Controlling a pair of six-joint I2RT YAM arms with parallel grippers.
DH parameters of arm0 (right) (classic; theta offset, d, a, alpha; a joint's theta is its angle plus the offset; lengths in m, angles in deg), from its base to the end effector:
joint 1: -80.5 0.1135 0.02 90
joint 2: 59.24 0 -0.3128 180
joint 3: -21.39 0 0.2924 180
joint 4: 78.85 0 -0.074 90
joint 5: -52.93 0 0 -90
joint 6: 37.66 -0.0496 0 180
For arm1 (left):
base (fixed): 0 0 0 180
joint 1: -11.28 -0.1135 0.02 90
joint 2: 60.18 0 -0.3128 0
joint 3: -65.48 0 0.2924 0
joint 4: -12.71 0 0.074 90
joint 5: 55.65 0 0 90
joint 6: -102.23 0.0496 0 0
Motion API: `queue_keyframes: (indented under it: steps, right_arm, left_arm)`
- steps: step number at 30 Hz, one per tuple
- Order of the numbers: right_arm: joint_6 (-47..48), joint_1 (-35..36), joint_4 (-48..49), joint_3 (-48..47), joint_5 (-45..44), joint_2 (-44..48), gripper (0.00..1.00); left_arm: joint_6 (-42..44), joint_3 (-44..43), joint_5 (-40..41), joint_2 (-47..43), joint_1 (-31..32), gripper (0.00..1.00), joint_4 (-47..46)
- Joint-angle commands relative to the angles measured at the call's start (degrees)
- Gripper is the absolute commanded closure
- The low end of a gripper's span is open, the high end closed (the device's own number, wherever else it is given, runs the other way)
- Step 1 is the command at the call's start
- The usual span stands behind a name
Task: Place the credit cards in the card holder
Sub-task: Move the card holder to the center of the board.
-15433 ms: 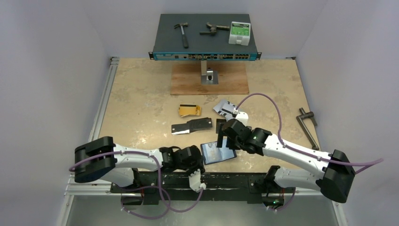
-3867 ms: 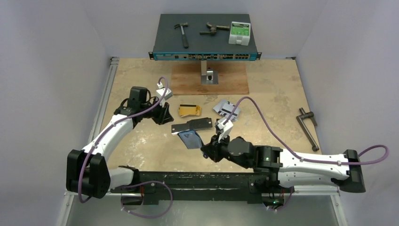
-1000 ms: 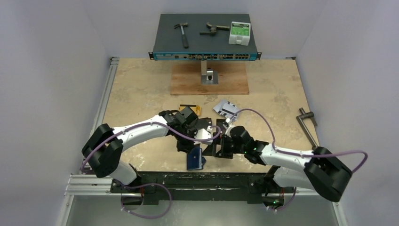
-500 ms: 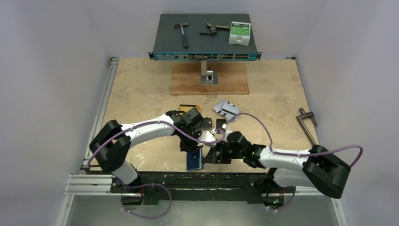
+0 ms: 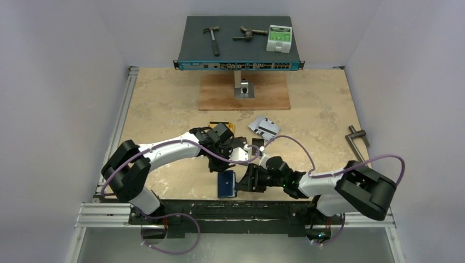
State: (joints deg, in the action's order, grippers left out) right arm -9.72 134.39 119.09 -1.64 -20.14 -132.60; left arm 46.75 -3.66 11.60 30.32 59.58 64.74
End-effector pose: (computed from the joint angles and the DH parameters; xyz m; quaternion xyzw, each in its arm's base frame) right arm 0.1178 0.1860 0.1231 -0.0090 0.8696 0.4725 0.1434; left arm 0.2047 -0.2586 0.2050 0.6630 0.7087 -0.2107 0.1172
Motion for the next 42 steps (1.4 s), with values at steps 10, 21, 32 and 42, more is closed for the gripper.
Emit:
queue_keyframes:
  steps: [10, 21, 32, 42]
  right_arm:
    - [-3.31, 0.03, 16.05, -2.99, 5.28, -14.39, 0.66]
    - [-3.27, -0.68, 16.5, -1.69, -1.65, -7.67, 0.96]
    - [6.99, 3.39, -19.3, -13.07, -15.74, 1.36, 0.47]
    - [8.88, 6.73, -33.66, -19.07, -25.67, 0.11, 0.56]
  left_arm:
    - [4.07, 2.87, 2.34, -3.45, -0.49, 1.0, -3.18]
    - [8.85, 4.71, 6.24, -2.39, 0.04, 1.0, -4.35]
    - [8.1, 1.69, 3.47, -5.63, -0.03, 1.0, 2.18]
    - [5.53, 2.72, -6.3, -13.52, -0.52, 1.0, 7.99]
